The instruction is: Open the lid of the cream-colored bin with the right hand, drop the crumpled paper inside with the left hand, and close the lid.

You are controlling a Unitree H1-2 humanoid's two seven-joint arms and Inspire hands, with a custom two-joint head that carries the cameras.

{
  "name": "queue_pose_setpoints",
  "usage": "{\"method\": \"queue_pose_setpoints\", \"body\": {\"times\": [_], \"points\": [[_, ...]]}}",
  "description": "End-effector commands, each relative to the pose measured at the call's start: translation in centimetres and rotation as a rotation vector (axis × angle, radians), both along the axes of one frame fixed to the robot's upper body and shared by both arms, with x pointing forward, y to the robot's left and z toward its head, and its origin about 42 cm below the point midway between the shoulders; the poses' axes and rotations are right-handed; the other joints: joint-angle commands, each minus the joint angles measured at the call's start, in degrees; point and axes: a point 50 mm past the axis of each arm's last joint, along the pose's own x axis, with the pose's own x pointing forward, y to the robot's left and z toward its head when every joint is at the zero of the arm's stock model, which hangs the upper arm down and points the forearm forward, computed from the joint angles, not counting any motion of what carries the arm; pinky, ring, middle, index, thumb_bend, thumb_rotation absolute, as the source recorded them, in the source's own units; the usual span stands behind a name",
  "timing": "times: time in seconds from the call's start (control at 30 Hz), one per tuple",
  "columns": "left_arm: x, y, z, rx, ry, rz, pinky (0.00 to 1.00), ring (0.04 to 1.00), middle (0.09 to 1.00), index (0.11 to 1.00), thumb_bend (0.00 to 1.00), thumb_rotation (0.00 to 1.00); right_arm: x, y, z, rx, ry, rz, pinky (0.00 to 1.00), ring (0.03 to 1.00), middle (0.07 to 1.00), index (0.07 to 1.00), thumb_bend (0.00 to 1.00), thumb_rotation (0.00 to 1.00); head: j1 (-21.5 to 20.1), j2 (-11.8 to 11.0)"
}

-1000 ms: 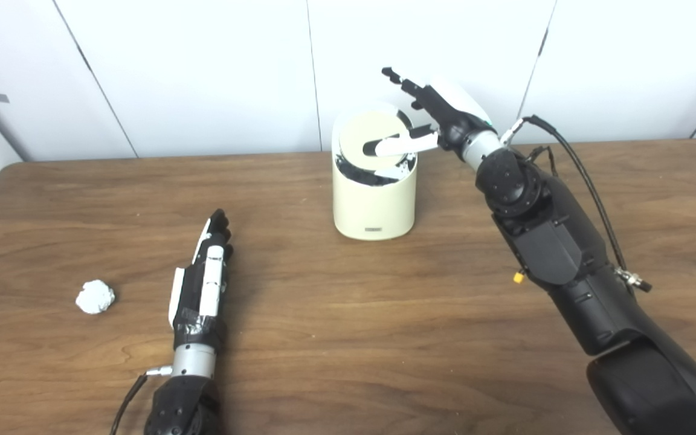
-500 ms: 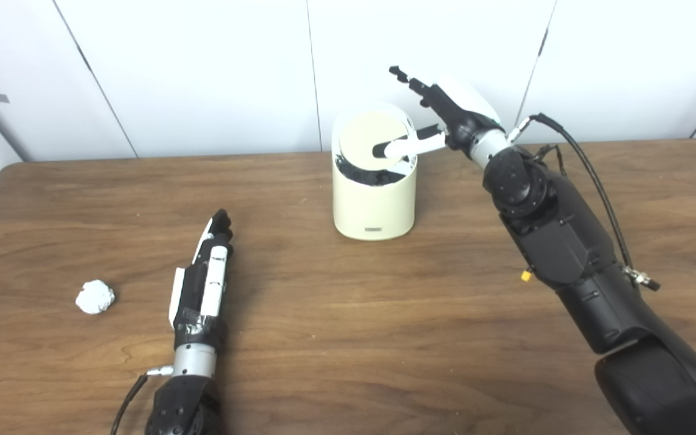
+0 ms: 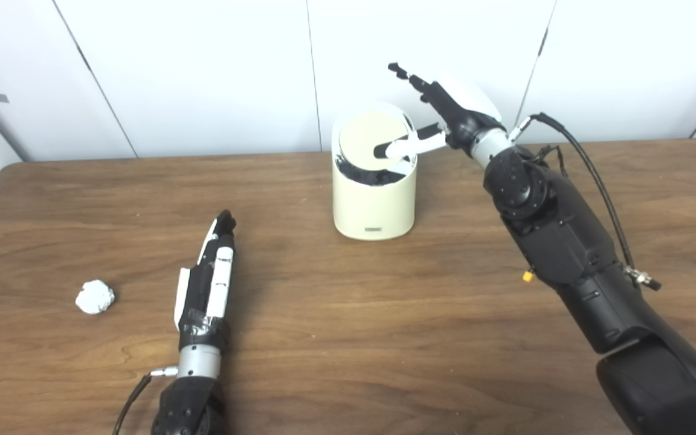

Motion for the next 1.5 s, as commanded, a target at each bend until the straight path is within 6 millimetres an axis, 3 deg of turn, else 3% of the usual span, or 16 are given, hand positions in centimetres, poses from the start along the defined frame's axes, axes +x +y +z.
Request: {"method": "queue_pose_setpoints", "body": {"times": [0.0, 0.3, 0.53, 0.6, 0.83, 1.0, 1.23, 1.47], "points": [[-0.5, -0.6, 0.0, -0.013, 0.002, -0.004, 1.0, 1.0, 0.97, 0.973, 0.38, 0.82, 0.6, -0.1, 2.6, -0.031, -0.094, 0.008, 0.84, 0.928, 0.915, 0.919, 0.82, 0.3, 0.02, 0.06], [-0.2, -1.1, 0.0, -0.007, 0.003, -0.004, 1.0, 1.0, 0.967, 0.969, 0.38, 0.83, 0.8, -0.4, 2.3, -0.038, -0.081, 0.022, 0.84, 0.926, 0.916, 0.916, 0.87, 0.24, 0.62, 0.22], [-0.3, -1.2, 0.0, 0.004, 0.001, -0.005, 1.0, 1.0, 0.972, 0.97, 0.39, 0.83, 0.7, -0.6, 2.0, -0.025, -0.063, 0.013, 0.82, 0.913, 0.911, 0.915, 0.84, 0.21, 0.62, 0.06], [-0.4, -1.2, 0.0, 0.007, 0.002, -0.006, 1.0, 1.0, 0.972, 0.972, 0.39, 0.84, 0.5, -0.6, 2.1, 0.009, -0.046, 0.013, 0.83, 0.917, 0.916, 0.917, 0.8, 0.27, 0.77, 0.17], [-0.5, -1.2, 0.1, 0.011, 0.005, -0.012, 1.0, 1.0, 0.977, 0.978, 0.37, 0.84, 0.1, 0.0, 3.3, 0.149, -0.022, 0.022, 0.8, 0.886, 0.911, 0.93, 0.67, 0.64, 0.68, 0.2], [-0.5, -1.2, -0.1, 0.001, 0.006, -0.015, 1.0, 1.0, 0.974, 0.972, 0.39, 0.81, -0.2, 0.2, 5.0, 0.221, -0.005, 0.073, 0.79, 0.878, 0.919, 0.938, 0.63, 0.8, 0.76, 0.07], [-0.3, -1.2, -0.3, 0.007, 0.007, -0.023, 1.0, 1.0, 0.972, 0.97, 0.38, 0.81, -0.6, -0.6, 6.9, 0.273, -0.013, 0.061, 0.81, 0.886, 0.912, 0.922, 0.57, 0.82, 0.67, -0.2], [-0.4, -1.0, -0.3, 0.007, 0.009, -0.024, 1.0, 1.0, 0.976, 0.974, 0.37, 0.81, -1.4, -2.6, 6.4, 0.31, -0.005, 0.033, 0.8, 0.882, 0.904, 0.923, 0.49, 0.79, 0.45, -0.17]]}}
